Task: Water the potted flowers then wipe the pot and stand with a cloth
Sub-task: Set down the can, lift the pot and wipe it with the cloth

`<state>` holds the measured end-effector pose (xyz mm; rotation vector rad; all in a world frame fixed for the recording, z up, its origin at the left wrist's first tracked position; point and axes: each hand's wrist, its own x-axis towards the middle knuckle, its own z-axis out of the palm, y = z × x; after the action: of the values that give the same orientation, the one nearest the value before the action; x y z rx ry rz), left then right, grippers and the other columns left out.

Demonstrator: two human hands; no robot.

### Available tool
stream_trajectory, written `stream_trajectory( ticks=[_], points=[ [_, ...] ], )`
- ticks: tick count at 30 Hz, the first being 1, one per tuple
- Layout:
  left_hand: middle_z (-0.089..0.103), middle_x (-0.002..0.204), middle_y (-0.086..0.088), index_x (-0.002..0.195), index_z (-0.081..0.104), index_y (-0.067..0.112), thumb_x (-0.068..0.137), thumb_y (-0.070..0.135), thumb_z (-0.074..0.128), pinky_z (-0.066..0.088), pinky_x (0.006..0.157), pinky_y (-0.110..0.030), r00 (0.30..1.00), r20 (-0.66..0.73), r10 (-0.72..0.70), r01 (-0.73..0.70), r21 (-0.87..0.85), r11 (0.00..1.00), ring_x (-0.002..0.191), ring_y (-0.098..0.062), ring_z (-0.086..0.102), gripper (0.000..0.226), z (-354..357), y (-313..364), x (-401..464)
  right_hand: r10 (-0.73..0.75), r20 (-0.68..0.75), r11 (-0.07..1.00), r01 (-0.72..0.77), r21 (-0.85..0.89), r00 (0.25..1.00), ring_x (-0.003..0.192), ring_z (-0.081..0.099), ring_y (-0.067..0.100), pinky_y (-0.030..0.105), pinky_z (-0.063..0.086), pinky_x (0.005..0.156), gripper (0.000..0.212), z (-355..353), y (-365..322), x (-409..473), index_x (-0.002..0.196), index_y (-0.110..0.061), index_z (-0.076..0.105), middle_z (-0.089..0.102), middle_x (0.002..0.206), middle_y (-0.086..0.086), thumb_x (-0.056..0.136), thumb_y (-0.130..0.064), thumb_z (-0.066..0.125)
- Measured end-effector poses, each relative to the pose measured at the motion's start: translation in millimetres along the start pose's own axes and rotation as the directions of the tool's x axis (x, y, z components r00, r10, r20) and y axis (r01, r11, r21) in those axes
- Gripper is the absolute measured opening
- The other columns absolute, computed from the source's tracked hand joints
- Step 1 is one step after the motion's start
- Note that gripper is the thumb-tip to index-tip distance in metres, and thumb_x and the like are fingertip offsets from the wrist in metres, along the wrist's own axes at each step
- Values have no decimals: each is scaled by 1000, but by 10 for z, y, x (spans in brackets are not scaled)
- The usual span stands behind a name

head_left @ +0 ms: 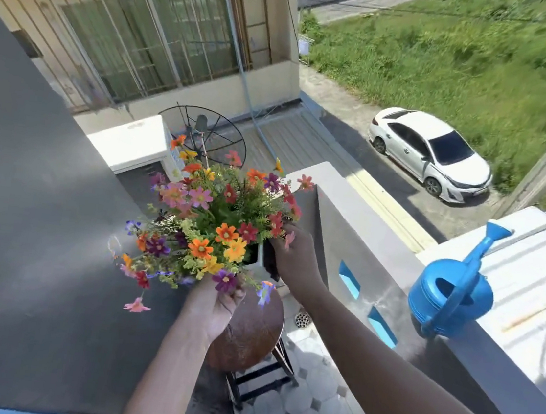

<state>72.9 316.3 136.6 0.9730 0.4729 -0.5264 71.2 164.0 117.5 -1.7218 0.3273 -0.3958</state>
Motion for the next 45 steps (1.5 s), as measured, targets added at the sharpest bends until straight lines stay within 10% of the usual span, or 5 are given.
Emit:
stream_trajectory(
  ticks=[18,27,36,41,45],
  points=[
    [56,45,-5,70,44,11,98,-2,30,42,38,-19,996,12,90,-91,72,993,38,-13,54,34,41,30,-8,59,85,949,-83,304,995,44,46,9,24,42,49,35,-165,-171,-176,62,-6,54,49,48,-9,97,-2,55],
    [54,69,-9,82,50,11,100,4,33,44,42,-19,997,74,13,-10,-38,999,53,-15,56,25,-22,84,-95,125,-91,990,-129,-48,988,48,50,23,40,42,51,35,-330,232,399,60,-15,54,53,53,9,94,-11,56],
    [53,77,-14,81,46,12,97,0,27,43,41,-23,999,35,7,-8,41,999,45,-15,58,28,12,-1,-38,-44,-34,986,49,158,998,49,44,-6,18,33,53,38,-278,-251,112,70,-28,53,54,54,-20,85,7,55],
    [61,63,-11,79,49,10,100,5,29,43,37,-15,999,30,22,-21,-24,999,39,-12,59,30,-16,137,17,-125,-27,992,125,17,992,78,61,25,36,49,68,29,-101,66,-341,75,-34,68,61,85,-5,95,-15,59],
    [55,79,-12,87,48,11,97,5,23,47,41,-19,998,55,4,1,-96,995,46,-15,64,27,-56,147,13,-2,-73,997,-4,-74,997,64,53,16,34,40,60,21,-125,362,-314,71,-10,64,57,71,2,91,-5,57]
  ],
)
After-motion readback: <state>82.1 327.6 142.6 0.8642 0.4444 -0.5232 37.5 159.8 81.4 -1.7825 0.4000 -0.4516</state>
